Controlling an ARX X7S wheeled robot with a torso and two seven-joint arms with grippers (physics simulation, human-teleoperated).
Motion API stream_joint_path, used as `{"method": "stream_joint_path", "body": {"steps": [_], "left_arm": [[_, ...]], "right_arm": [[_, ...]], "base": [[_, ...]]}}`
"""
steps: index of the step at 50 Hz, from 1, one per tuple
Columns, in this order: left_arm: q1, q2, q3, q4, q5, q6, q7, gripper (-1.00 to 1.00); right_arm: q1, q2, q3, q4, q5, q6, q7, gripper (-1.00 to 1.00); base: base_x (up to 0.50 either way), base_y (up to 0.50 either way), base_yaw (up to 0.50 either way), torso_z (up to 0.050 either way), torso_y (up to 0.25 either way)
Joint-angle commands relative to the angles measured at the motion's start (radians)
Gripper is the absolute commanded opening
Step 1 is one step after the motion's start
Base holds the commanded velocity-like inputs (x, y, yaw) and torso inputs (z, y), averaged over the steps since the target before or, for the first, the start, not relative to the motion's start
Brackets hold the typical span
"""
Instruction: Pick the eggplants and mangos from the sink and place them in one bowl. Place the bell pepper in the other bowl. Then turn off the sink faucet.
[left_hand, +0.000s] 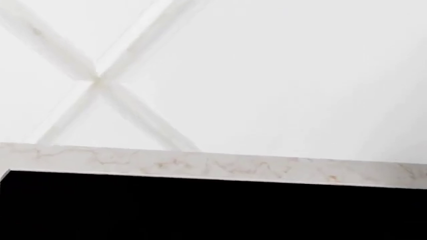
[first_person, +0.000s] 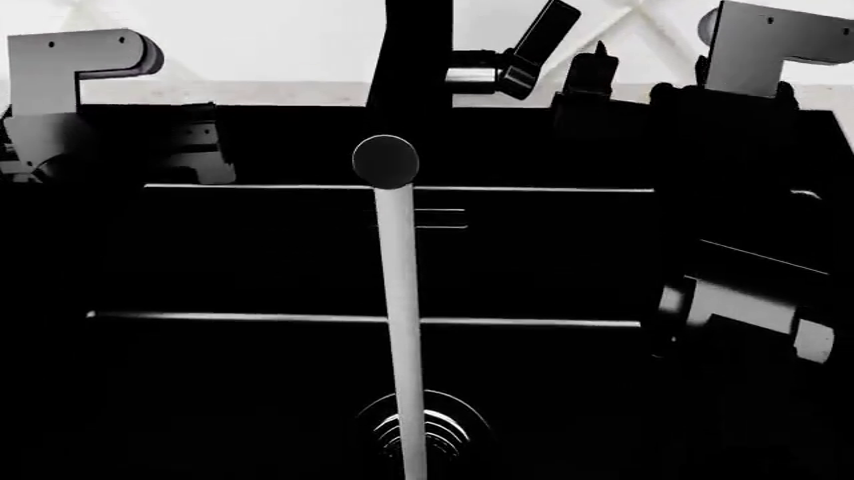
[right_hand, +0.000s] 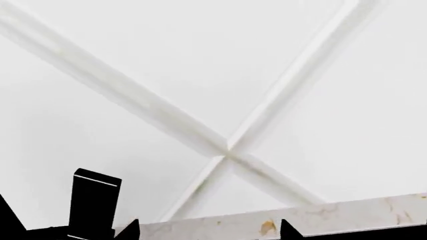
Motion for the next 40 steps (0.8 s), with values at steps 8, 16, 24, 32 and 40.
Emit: {"method": "stream_joint_path", "body": {"steps": [8,16,24,32,40], "left_arm": [[-0.023,-0.038,-0.008,0.104,0.012,0.010,-0.042,1.00],[-0.038,-0.064,-0.010,0.165,0.014,0.002,-0.073,1.00],[-0.063,-0.107,-0.027,0.251,-0.009,-0.029,-0.130,1.00],[-0.063,-0.135,-0.030,0.318,-0.005,-0.026,-0.157,1.00],[-0.124,-0.041,-0.023,0.126,0.001,-0.061,-0.073,1.00]], "right_arm": [[0.021,-0.015,0.065,0.001,-0.010,-0.085,-0.046,1.00],[0.021,-0.015,0.082,0.001,-0.013,-0.091,-0.048,1.00],[0.018,-0.018,0.079,0.001,-0.022,-0.070,-0.062,1.00],[0.018,-0.019,0.080,0.001,-0.021,-0.077,-0.074,1.00],[0.000,-0.020,0.079,0.001,-0.025,0.045,-0.069,1.00]], "base": [[0.00,0.00,0.00,0.016,-0.126],[0.00,0.00,0.00,0.016,-0.126],[0.00,0.00,0.00,0.008,-0.053],[0.00,0.00,0.00,0.000,0.000],[0.00,0.00,0.00,0.000,0.000]]}}
